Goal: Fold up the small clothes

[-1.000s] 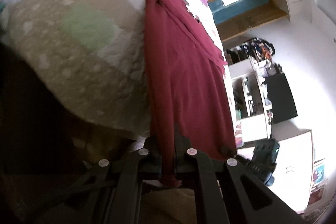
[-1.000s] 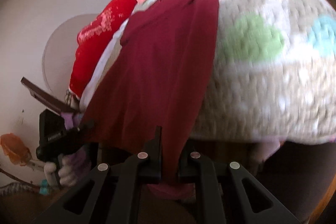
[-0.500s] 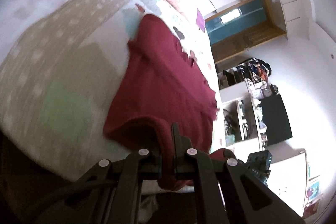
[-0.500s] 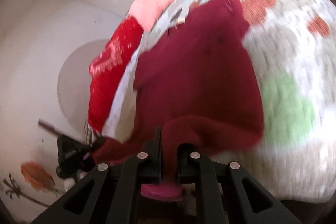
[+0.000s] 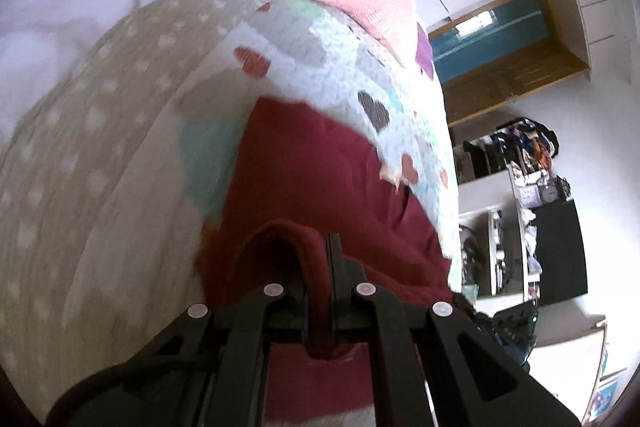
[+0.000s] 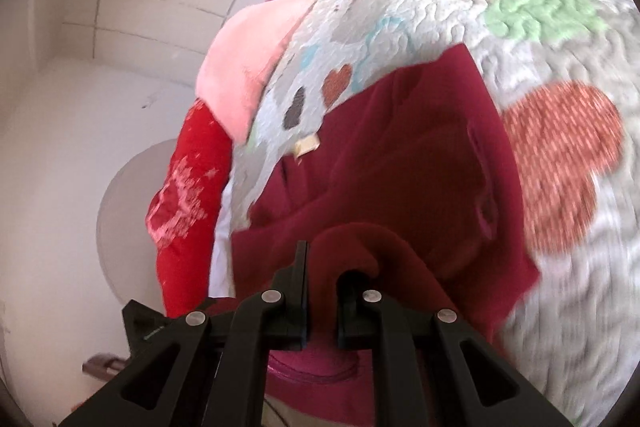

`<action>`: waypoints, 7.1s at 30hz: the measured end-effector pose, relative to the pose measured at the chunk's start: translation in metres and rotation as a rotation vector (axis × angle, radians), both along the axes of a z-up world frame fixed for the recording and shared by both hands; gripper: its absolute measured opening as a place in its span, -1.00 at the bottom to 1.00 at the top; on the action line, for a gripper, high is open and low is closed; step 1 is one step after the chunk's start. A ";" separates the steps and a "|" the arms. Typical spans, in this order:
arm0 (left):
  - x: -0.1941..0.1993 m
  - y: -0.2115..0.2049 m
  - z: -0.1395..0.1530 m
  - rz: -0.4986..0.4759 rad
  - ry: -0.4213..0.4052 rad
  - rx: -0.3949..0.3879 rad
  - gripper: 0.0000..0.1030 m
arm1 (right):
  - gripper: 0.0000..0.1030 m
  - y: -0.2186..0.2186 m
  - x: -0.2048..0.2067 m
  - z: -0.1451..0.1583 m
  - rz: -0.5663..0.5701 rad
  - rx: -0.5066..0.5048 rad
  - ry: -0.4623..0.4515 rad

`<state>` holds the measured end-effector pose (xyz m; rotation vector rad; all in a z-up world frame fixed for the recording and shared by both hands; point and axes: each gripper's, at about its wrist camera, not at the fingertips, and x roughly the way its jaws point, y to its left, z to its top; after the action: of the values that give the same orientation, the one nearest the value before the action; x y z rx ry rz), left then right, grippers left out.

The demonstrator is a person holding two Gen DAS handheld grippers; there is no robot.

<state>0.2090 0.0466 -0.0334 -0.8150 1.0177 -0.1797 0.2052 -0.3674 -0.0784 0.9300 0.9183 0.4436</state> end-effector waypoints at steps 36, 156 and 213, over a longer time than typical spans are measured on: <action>-0.014 0.015 -0.016 -0.011 -0.023 0.123 0.14 | 0.60 -0.031 0.001 0.019 -0.107 -0.255 -0.083; -0.162 -0.152 -0.030 -0.166 -0.033 0.229 -0.27 | -0.18 -0.050 -0.073 0.056 -0.104 -0.611 -0.264; 0.012 -0.129 -0.038 -0.187 -0.010 0.192 0.22 | 0.23 0.027 0.024 0.009 -0.021 -0.515 -0.153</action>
<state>0.2212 -0.0828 -0.0715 -0.5438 1.0839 -0.2415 0.2291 -0.3402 -0.0690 0.4289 0.8266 0.2376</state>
